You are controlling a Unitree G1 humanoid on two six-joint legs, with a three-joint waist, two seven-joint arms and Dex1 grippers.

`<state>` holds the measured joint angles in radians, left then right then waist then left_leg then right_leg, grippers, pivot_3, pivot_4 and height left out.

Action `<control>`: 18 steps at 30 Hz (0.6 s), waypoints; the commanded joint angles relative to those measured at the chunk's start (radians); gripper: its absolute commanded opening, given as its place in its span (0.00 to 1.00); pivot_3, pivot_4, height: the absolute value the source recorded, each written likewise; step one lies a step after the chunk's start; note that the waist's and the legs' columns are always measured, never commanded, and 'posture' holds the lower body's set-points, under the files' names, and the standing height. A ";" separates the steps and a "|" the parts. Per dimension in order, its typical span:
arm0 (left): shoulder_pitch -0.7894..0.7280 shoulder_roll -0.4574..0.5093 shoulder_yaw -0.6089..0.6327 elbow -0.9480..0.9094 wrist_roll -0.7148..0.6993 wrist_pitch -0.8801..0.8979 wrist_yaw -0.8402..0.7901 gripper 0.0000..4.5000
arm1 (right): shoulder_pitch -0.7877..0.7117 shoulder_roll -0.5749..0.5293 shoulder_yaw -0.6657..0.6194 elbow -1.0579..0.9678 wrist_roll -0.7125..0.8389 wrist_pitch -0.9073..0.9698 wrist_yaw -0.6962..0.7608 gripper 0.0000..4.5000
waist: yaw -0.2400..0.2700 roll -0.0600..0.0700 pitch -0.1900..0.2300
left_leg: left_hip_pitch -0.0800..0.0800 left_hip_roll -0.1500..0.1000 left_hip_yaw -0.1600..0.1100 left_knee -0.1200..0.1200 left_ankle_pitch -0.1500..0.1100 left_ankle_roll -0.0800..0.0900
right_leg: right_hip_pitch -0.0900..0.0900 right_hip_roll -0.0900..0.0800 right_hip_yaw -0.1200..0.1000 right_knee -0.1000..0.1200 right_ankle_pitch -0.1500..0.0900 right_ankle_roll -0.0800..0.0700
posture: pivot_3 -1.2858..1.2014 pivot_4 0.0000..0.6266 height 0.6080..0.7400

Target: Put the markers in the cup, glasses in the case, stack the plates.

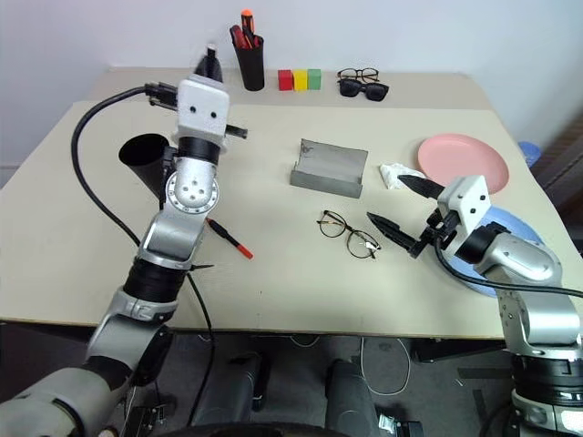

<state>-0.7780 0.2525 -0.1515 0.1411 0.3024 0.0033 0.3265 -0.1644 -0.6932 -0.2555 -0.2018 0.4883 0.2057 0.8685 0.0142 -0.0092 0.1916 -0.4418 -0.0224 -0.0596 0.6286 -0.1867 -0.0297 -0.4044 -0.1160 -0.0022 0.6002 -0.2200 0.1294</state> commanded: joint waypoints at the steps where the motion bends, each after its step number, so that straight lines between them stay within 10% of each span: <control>1: -0.059 0.059 0.067 0.152 0.077 -0.097 0.120 0.02 | -0.047 0.011 0.016 0.008 -0.011 -0.021 -0.004 1.00 | -0.001 0.000 0.000 | 0.000 0.000 0.000 0.000 0.000 0.000 | 0.000 0.000 0.000 0.000 0.001 0.002 | 0.52 0.24 1.00; 18: -0.078 0.100 0.175 0.504 0.034 -0.204 0.210 0.02 | -0.062 0.017 0.035 0.018 -0.016 -0.034 0.011 1.00 | -0.001 -0.001 0.000 | 0.000 0.000 0.000 0.000 0.000 0.000 | 0.000 0.000 0.000 0.001 0.004 0.008 | 0.52 0.24 1.00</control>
<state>-0.8499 0.3504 0.0118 0.6604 0.3412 -0.1852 0.5304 -0.2288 -0.6774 -0.2003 -0.1590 0.4644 0.1903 0.8753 0.0128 -0.0097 0.1918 -0.4418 -0.0226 -0.0596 0.6289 -0.1866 -0.0297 -0.4048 -0.1159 -0.0024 0.6017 -0.2158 0.1375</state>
